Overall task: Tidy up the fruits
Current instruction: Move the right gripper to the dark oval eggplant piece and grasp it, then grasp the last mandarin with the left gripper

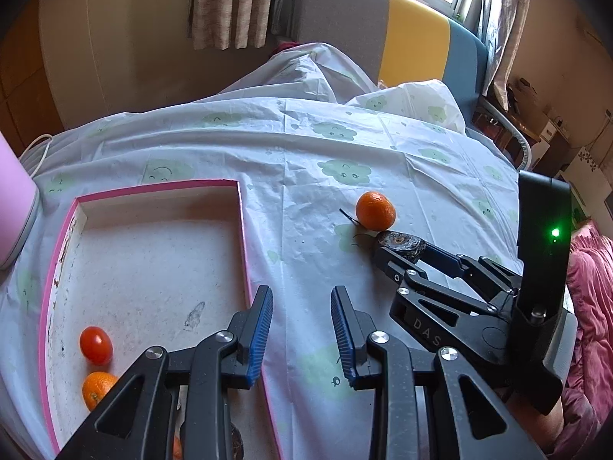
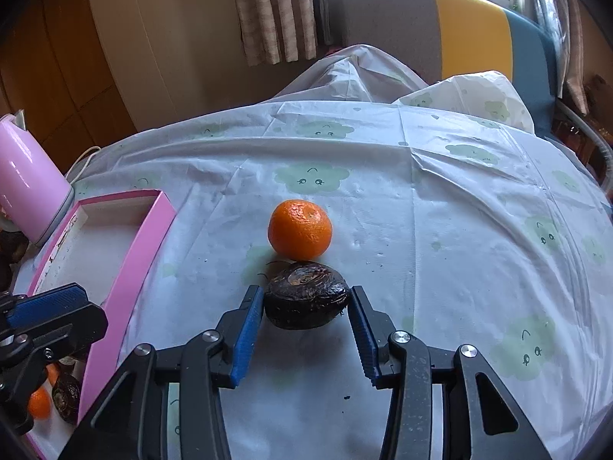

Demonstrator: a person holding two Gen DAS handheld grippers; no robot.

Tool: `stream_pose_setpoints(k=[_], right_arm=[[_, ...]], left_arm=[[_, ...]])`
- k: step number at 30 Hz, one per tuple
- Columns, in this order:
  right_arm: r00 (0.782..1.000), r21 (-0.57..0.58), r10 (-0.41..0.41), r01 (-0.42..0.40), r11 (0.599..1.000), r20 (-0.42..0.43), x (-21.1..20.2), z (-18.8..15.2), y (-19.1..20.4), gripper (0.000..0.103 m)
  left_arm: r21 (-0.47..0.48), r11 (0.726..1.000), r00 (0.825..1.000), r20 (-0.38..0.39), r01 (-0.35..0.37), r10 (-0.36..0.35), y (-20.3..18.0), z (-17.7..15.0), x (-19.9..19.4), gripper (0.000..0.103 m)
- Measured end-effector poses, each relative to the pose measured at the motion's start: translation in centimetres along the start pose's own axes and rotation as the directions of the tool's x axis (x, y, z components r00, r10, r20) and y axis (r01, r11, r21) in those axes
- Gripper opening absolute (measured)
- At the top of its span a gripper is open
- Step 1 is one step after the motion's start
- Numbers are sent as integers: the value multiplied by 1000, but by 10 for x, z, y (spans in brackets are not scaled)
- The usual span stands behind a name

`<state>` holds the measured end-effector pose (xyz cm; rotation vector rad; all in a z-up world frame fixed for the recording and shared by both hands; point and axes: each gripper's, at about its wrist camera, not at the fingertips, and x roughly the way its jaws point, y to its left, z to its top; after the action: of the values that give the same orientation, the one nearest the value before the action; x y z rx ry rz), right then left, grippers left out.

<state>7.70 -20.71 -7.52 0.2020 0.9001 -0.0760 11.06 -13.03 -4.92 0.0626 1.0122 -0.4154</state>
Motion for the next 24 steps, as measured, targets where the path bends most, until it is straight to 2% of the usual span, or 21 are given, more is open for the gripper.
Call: stream_pose_setpoints(k=[9, 24], right_arm=[[1000, 15, -17, 17, 1000, 5, -7, -4, -13, 45], [996, 106, -87, 84, 991, 18, -26, -19, -60, 45]], left_arm=[[43, 999, 1000, -23, 4, -2, -15, 3, 12, 32], [73, 996, 997, -75, 42, -37, -44, 17, 37, 33]])
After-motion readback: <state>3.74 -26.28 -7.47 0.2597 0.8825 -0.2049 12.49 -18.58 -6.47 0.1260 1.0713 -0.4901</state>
